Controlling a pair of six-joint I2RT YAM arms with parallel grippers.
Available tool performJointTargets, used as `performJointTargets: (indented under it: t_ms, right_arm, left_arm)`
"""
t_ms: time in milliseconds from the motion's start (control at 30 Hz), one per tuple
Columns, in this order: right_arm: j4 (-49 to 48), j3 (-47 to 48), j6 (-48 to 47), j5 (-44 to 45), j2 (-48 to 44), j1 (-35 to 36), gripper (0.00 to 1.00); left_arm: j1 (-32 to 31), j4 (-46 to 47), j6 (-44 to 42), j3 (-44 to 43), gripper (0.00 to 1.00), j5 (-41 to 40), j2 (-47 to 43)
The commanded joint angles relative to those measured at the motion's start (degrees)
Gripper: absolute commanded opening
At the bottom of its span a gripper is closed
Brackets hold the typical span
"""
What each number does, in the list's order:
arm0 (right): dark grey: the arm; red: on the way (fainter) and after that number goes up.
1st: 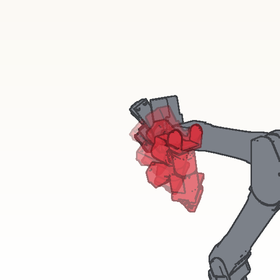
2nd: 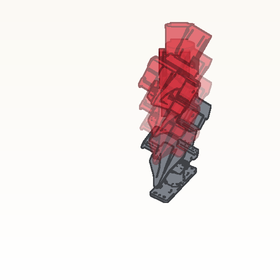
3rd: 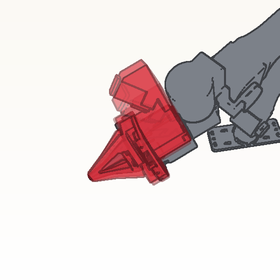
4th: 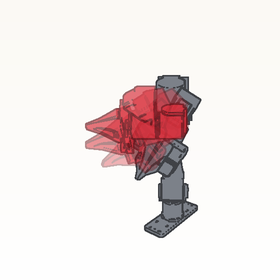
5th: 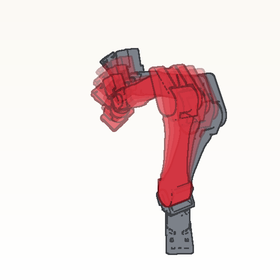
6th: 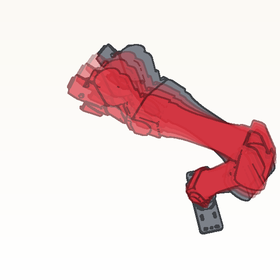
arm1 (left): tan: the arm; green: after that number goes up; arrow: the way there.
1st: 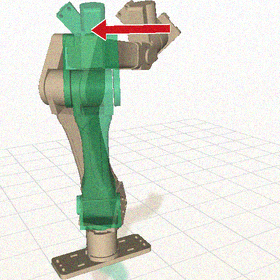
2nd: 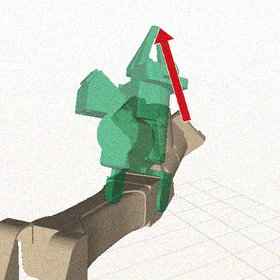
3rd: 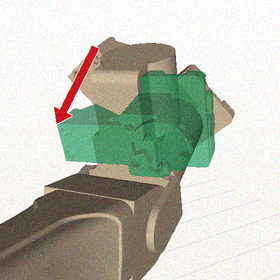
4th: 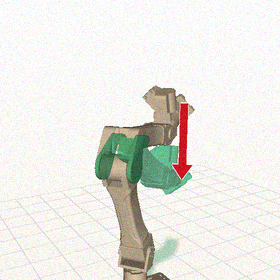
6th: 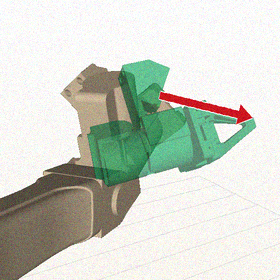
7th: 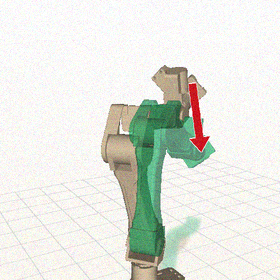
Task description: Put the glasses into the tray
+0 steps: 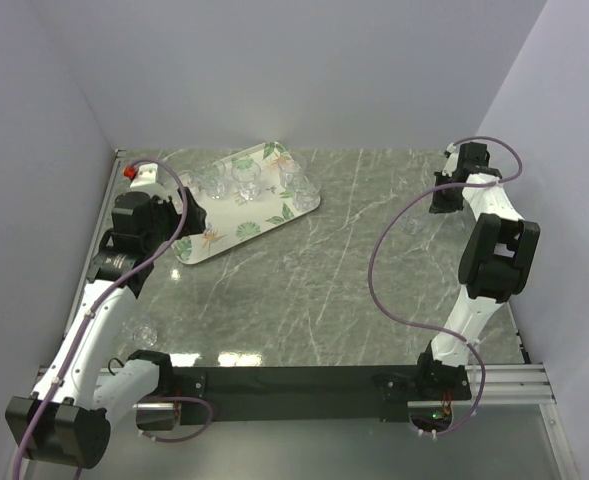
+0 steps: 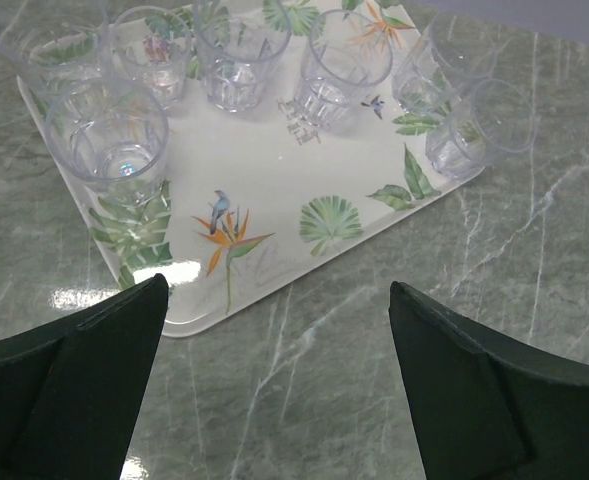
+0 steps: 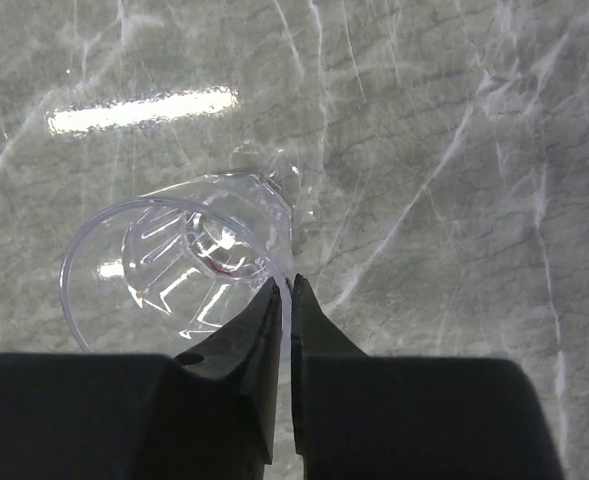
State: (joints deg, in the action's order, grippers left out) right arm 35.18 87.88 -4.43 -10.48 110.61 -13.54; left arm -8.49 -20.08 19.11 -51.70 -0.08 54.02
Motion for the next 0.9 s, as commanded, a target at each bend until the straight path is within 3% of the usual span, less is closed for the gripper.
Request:
performJointTargets:
  t_ms: [0, 267, 433, 867]
  right_arm:
    - [-1.1, 1.2, 0.2, -0.3, -0.8, -0.3, 0.03]
    - [-3.0, -2.4, -1.8, -2.3, -6.6, 0.0, 0.00]
    - [-5.4, -8.2, -5.3, -0.8, -15.1, 3.2, 0.00]
    - [-10.2, -24.1, -11.7, 7.4, -37.7, 22.9, 0.00]
  left_arm:
    - [0.0, 3.5, -1.1, 0.6, 0.98, 3.4, -2.3]
    - [0.0, 5.1, -1.3, 1.4, 0.98, 7.8, -3.7]
    - [0.0, 6.2, -1.4, 1.9, 0.99, 10.5, -3.7]
    - [-0.2, 11.3, 1.8, 2.9, 0.99, 23.5, -1.2]
